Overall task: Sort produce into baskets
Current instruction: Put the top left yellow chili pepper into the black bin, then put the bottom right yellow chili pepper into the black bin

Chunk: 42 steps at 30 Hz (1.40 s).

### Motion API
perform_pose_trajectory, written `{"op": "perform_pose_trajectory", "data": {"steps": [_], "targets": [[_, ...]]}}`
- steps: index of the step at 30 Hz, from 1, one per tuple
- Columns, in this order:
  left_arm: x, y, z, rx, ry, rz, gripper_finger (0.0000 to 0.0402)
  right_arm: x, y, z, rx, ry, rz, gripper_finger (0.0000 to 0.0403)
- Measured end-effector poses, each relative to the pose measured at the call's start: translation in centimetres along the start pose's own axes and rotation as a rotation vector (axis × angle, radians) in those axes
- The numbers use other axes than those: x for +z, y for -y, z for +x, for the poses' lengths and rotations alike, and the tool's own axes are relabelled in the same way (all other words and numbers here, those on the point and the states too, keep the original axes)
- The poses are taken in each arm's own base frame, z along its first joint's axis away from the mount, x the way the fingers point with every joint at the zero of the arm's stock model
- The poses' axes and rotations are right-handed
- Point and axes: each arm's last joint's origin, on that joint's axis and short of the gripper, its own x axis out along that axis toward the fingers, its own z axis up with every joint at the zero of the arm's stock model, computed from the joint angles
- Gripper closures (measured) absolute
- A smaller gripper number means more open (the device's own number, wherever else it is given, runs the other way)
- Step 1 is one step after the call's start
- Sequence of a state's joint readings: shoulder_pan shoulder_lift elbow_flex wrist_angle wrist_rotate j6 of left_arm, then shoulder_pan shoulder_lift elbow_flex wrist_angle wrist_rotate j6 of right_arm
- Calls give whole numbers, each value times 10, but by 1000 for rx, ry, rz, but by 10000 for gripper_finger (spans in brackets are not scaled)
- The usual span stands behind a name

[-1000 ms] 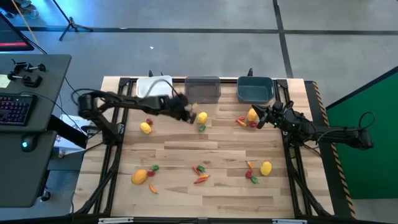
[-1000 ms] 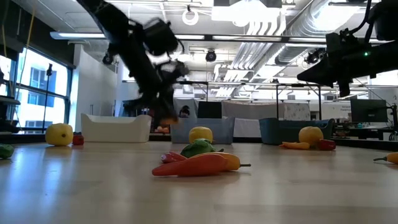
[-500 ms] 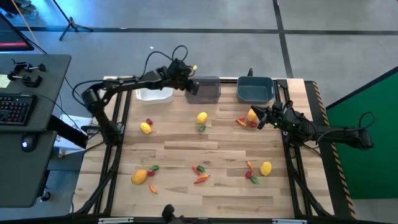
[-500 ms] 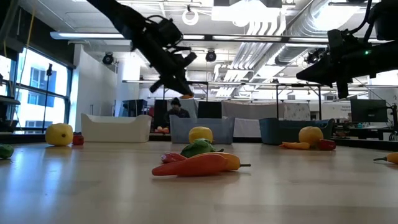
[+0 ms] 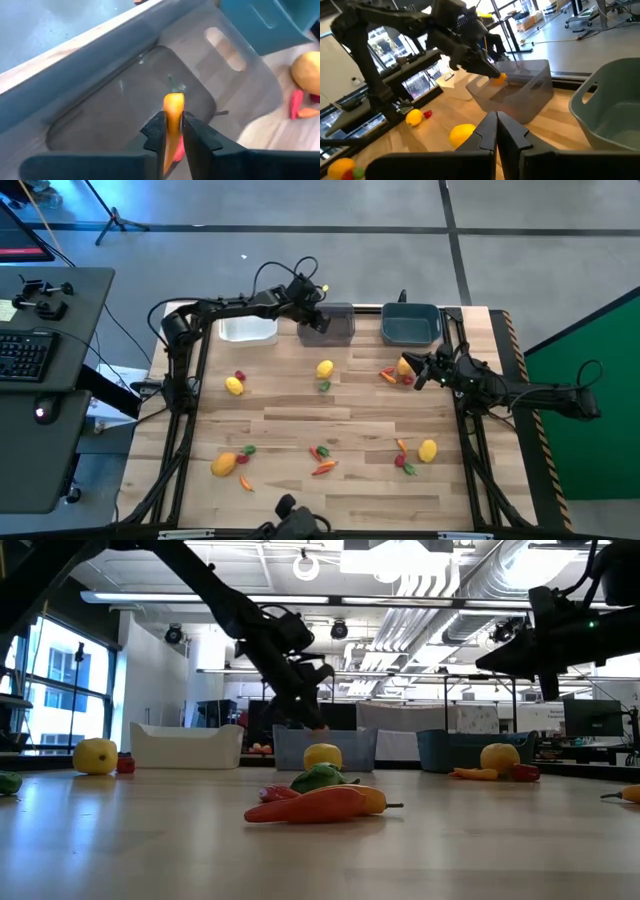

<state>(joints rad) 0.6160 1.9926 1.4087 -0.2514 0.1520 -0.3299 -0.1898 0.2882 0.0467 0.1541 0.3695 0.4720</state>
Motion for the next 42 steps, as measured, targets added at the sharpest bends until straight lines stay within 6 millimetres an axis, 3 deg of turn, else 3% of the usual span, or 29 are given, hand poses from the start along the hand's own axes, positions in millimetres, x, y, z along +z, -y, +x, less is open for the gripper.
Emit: {"op": "perform_pose_trajectory", "data": {"steps": [8, 11, 15, 18, 29, 37, 42], "targets": [[-1, 2, 0, -30, -16, 43, 285, -1, 0, 0, 1, -9, 19, 400], [-2, 11, -9, -63, 29, 110, 307, 1, -2, 0, 32, -31, 16, 388], [-14, 31, -22, -126, 138, 180, 367, 15, -11, -2, 74, -134, -25, 358], [-27, 44, -33, -148, 222, 201, 396, 23, -17, -2, 70, -250, -80, 330], [-86, 86, -92, -243, 332, 206, 400, 40, -43, 7, 112, -711, -88, 231], [-141, 85, -112, -244, 324, 150, 401, 19, -66, 10, -4, -1021, -25, 206], [-158, 78, -124, -261, 323, 163, 401, 5, -89, 8, -69, -1136, 80, 205]]}}
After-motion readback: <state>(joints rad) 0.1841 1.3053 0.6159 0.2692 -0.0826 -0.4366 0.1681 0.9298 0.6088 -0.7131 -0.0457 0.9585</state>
